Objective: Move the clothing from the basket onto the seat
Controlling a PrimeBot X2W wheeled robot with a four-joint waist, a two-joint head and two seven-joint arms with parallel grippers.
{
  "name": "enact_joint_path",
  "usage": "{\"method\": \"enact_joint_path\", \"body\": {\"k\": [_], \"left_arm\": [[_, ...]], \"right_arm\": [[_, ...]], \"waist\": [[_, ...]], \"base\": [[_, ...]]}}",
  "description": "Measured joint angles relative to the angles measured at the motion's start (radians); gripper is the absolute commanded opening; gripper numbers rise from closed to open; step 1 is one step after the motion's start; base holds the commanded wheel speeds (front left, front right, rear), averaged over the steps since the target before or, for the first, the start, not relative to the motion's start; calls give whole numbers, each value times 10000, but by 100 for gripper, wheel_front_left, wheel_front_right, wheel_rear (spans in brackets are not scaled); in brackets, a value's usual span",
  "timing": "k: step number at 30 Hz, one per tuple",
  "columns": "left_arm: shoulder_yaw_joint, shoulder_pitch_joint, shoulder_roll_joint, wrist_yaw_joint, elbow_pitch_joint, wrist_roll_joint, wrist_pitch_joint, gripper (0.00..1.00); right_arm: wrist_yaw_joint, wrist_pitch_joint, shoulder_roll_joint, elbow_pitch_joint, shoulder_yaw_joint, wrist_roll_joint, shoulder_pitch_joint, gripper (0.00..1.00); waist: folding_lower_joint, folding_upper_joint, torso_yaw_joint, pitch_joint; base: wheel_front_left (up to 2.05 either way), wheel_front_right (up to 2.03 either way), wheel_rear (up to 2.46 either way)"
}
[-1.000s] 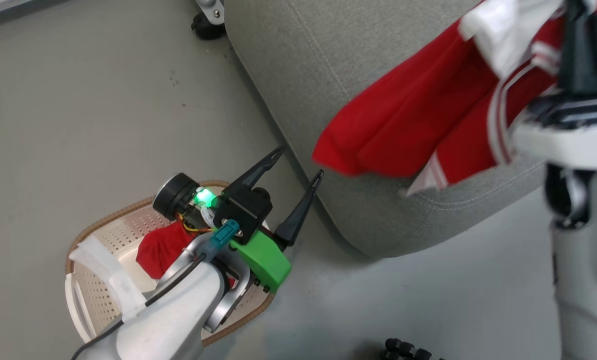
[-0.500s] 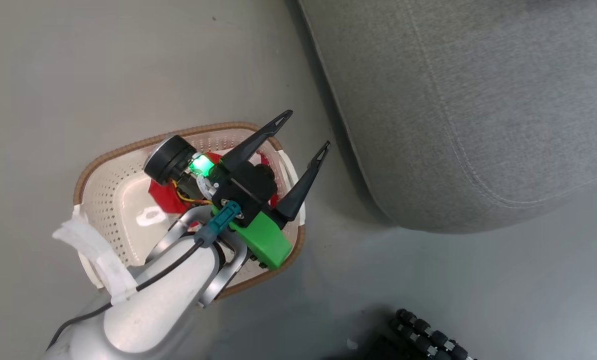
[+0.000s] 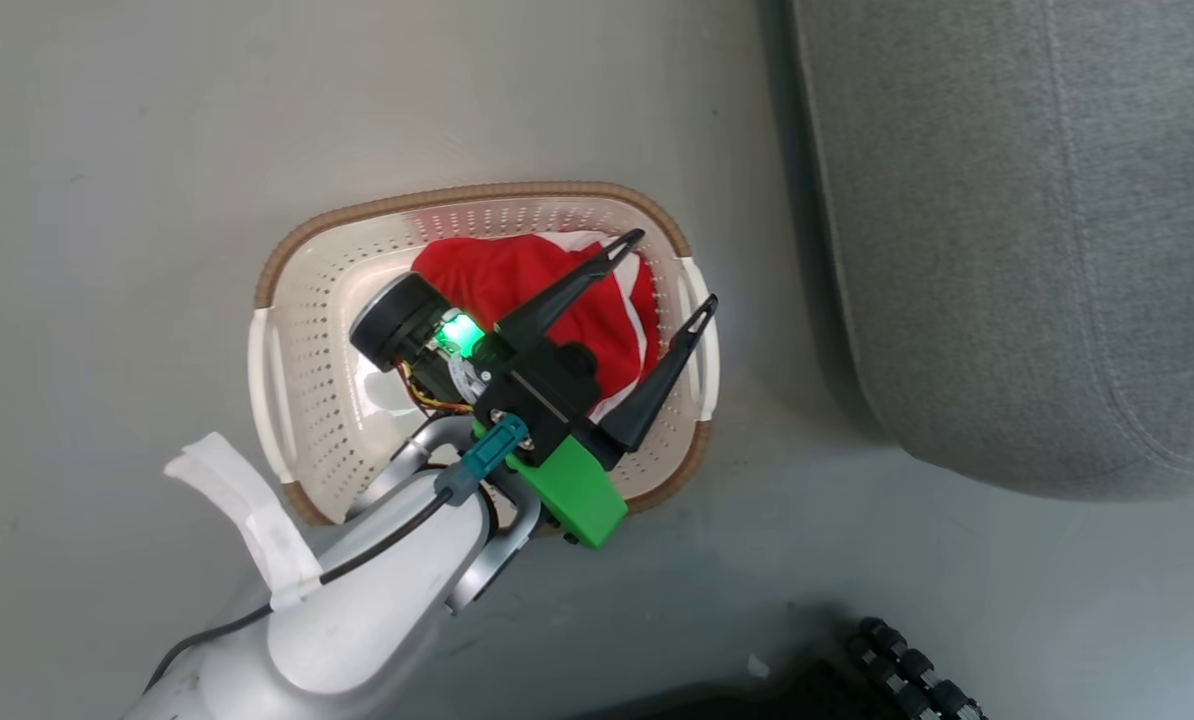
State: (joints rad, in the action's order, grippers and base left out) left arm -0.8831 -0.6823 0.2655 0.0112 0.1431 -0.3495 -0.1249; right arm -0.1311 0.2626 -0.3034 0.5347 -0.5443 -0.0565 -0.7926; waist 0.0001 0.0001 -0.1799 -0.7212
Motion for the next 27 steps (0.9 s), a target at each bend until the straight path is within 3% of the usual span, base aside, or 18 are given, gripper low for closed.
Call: {"method": "enact_joint_path", "body": {"k": [11,12,14,16,22,27], "left_arm": [[-52,374,-462,13,957,-389,-731,100],[-25,433,-514,-23,1047,-466,-805,100],[40,546,-600,-42,1202,-581,-926,100],[134,732,-702,-81,1344,-802,-1051,100],[717,1554,-980,-197,1710,-1478,-1310,100],[2069,2497,-1248,-125,1542,-1904,-1375,100]], "right_arm": [[0,0,1490,-606,-550,-199,2421,0],[0,0,1616,-706,-587,-215,2637,4],[0,0,1760,-878,-633,-255,3048,38],[0,-2,1921,-991,-656,-286,3466,100],[0,0,2276,-1526,-539,-619,4437,100],[-2,0,2403,-2215,1110,27,5372,100]], "waist": [[0,0,536,648],[-1,0,538,778],[-1,-1,547,1034],[-1,0,567,1344],[-2,0,647,2363],[-2,-1,807,3272]], "base": [[0,0,0],[0,0,0],[0,0,0],[0,0,0],[0,0,0],[0,0,0]]}}
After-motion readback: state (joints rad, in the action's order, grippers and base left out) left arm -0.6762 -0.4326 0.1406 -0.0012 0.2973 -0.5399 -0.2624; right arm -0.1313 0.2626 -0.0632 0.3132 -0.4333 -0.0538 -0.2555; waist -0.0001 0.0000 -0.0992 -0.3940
